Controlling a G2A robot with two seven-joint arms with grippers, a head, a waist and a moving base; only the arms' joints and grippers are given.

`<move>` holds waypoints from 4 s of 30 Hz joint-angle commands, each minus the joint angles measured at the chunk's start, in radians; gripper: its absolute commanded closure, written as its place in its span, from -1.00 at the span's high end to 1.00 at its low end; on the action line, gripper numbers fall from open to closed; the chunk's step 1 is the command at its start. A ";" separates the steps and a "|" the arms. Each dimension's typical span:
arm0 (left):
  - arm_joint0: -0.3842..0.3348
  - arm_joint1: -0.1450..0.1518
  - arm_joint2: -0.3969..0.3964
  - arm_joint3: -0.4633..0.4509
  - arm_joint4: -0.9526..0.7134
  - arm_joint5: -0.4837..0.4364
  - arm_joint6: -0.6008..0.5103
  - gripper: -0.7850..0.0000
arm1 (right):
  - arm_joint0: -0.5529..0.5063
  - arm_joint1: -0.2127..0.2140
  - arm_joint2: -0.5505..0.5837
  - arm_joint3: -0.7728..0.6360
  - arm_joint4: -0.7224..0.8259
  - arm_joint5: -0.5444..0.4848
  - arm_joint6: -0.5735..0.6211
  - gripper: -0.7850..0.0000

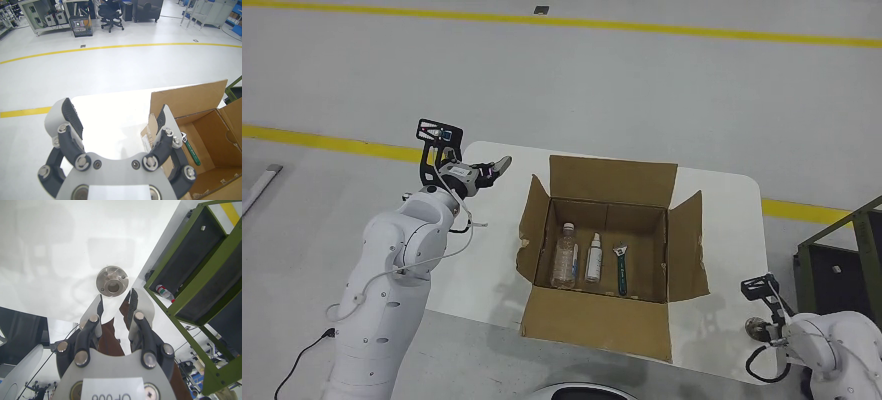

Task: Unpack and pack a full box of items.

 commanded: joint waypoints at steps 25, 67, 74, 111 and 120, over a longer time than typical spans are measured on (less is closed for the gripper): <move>0.000 0.000 0.000 0.000 0.000 0.000 0.000 1.00 | 0.078 0.011 -0.057 0.144 0.016 0.016 -0.037 -0.25; 0.000 0.000 0.000 0.000 0.000 0.000 0.000 1.00 | 0.076 0.035 0.134 -0.568 0.527 0.207 -0.044 -1.00; 0.000 0.000 0.000 0.000 0.000 0.000 0.000 1.00 | 0.069 0.033 0.131 -0.558 0.537 0.217 -0.069 -1.00; 0.000 0.000 0.000 0.000 0.000 0.000 0.000 1.00 | 0.625 -0.123 -0.983 0.216 0.017 0.632 -0.299 -1.00; 0.000 0.000 0.000 0.000 0.000 0.000 0.000 1.00 | 0.642 -0.149 -0.990 0.309 0.055 0.604 -0.312 -1.00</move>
